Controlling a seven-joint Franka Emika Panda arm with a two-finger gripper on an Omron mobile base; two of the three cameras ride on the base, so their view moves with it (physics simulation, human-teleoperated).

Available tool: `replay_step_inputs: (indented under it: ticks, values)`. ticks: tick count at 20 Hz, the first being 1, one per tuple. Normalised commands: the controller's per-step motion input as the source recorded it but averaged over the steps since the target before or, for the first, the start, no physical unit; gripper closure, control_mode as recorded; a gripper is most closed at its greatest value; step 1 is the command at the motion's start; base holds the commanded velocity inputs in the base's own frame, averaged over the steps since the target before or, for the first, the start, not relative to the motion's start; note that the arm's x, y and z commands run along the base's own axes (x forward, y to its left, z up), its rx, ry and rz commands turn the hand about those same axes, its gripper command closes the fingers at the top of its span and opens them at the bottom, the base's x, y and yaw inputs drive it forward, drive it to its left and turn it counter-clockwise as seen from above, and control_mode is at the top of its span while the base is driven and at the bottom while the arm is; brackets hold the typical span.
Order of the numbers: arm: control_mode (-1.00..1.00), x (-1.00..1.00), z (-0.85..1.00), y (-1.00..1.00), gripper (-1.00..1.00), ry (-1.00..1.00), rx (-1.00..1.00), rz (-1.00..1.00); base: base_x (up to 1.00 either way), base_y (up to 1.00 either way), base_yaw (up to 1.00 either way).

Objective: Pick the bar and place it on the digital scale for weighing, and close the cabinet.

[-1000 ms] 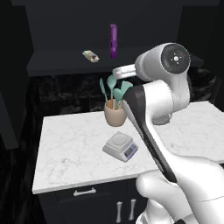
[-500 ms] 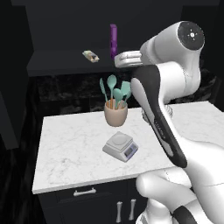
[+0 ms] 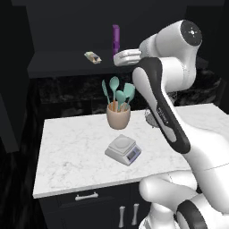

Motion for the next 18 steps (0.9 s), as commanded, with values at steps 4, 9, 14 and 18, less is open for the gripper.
replay_step_inputs:
  ticks: [4,9,14,18]
  values:
    - [-1.00,0.50,-0.02,0.13,-1.00,0.02,0.00,0.04,0.00,0.00,0.00]
    - [-1.00,0.42,0.00,0.05,-1.00,0.01,0.00,0.02,0.00,0.00,0.00]
    - [-1.00,0.32,0.00,0.09,-1.00,0.00,0.00,0.00,0.00,0.00,0.00]
    - [-1.00,0.24,0.00,0.16,-1.00,0.00,0.00,0.00,0.00,0.00,0.00]
